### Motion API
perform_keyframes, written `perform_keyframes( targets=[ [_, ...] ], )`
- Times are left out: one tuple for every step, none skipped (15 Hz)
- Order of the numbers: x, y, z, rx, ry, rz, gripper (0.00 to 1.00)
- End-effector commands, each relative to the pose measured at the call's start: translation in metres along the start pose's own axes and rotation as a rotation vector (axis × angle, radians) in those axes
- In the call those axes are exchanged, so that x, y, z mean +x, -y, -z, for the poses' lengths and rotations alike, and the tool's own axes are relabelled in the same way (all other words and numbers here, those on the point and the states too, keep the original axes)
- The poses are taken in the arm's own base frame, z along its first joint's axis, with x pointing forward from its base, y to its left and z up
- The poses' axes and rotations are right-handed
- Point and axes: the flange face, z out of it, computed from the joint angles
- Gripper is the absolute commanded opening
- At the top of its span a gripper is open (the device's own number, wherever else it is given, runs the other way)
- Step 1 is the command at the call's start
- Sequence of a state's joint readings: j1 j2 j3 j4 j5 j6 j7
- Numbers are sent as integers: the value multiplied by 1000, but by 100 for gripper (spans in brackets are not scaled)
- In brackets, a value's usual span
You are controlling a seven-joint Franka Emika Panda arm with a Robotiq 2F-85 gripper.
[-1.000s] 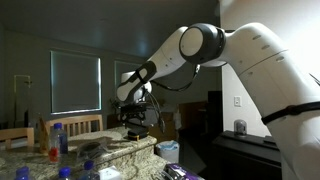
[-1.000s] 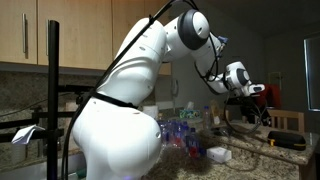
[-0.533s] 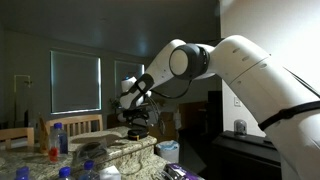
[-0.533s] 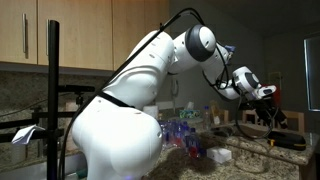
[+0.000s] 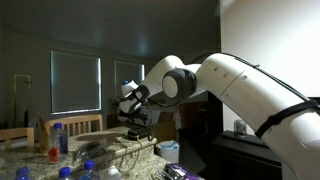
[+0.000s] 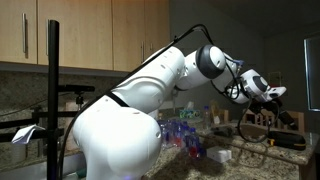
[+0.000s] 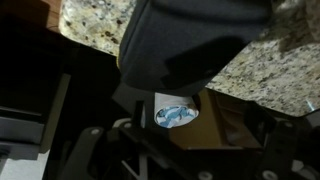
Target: Put the cable on the lower counter on the upper counter and then put the case on the upper counter on the lower counter
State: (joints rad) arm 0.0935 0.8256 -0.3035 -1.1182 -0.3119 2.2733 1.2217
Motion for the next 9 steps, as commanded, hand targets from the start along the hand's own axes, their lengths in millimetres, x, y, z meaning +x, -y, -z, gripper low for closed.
perform_keyframes(
  targets=[
    [-1,15,-22,-21,-59,-154,100],
    [-3,16,-30,-37,-75,-169,100],
    [-3,16,-35,-56,-90,-177,100],
    [-4,16,-40,-82,-107,-175,100],
    [-4,14,-44,-109,-112,-161,100],
    [-4,13,-46,-137,-113,-140,100],
    [-6,10,-45,-176,-78,-93,100],
    [-8,9,-43,-206,-43,-44,100],
    [-9,9,-37,-222,-4,14,100]
  ],
)
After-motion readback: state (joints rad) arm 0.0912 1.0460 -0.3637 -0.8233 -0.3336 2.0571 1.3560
